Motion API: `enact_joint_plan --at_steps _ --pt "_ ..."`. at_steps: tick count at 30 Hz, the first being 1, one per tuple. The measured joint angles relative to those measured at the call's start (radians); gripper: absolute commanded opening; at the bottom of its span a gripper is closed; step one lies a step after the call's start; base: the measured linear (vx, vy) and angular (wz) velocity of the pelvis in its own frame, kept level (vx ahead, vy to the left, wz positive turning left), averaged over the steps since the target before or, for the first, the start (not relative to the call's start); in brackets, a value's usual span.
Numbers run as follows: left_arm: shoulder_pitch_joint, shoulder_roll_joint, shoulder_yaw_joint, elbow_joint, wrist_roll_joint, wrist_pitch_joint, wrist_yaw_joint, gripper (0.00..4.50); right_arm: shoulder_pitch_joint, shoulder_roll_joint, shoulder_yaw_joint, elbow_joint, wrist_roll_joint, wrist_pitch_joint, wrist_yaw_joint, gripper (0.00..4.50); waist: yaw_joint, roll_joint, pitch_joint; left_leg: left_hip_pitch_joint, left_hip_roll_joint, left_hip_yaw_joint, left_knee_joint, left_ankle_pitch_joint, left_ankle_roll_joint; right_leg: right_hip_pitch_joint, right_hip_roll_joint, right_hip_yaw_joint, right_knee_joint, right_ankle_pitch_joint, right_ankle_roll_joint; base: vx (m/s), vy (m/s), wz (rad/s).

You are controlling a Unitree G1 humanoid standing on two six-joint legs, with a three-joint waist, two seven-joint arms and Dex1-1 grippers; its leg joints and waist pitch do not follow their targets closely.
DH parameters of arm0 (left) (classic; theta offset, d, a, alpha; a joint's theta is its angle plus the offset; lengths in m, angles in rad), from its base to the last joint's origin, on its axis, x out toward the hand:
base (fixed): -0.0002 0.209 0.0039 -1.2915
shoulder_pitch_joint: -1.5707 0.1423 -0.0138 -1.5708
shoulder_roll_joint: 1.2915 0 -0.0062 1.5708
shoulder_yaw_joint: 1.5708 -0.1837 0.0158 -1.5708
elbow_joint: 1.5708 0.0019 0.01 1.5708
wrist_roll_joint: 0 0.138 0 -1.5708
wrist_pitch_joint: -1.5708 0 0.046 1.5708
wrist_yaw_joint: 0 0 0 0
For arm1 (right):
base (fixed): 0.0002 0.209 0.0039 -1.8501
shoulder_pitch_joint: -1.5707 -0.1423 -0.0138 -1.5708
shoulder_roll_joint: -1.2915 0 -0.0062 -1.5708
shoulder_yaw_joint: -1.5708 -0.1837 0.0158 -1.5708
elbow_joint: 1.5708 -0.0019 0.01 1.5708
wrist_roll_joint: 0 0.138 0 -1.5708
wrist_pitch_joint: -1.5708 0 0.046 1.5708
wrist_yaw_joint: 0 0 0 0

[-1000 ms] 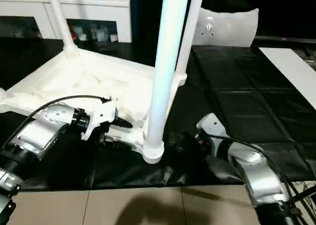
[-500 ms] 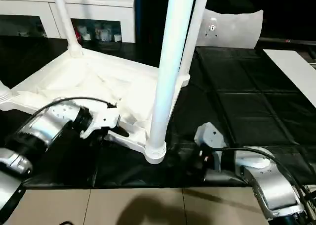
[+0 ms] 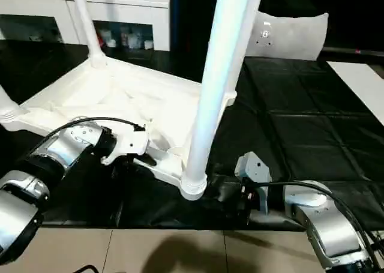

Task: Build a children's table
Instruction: Rotate table base

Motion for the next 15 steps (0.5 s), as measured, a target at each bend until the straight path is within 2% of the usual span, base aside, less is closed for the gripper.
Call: enact_joint_plan --at_steps 6,11,15 --pt "-0.016 -0.011 0.002 0.025 0.008 -0.012 -0.033 0.59 0.005 0.0 0.01 -0.003 0.0 0.0 0.001 4.5 0.002 0.0 0.0 0.0 0.0 0.0 0.0 0.0 0.0 0.0 0.0 0.0 0.0 0.0 0.0 0.0 0.0 0.0" --pt "-0.03 -0.024 0.009 0.045 0.008 0.004 -0.085 0.29 0.007 0.0 0.018 -0.003 0.0 -0.001 0.001 4.5 -0.007 0.0 0.0 0.0 0.0 0.0 -0.001 -0.001 0.001 0.0 0.0 0.0 0.0 -0.001 0.0 0.0 0.0 0.0" --pt "-0.04 -0.045 0.018 0.041 -0.006 0.136 -0.16 0.06 0.007 0.0 0.018 -0.002 -0.001 -0.006 0.001 4.5 -0.01 0.0 0.0 0.0 0.0 0.0 -0.001 -0.001 0.0 0.0 0.0 0.0 0.0 -0.002 -0.001 0.0 0.0 0.0"
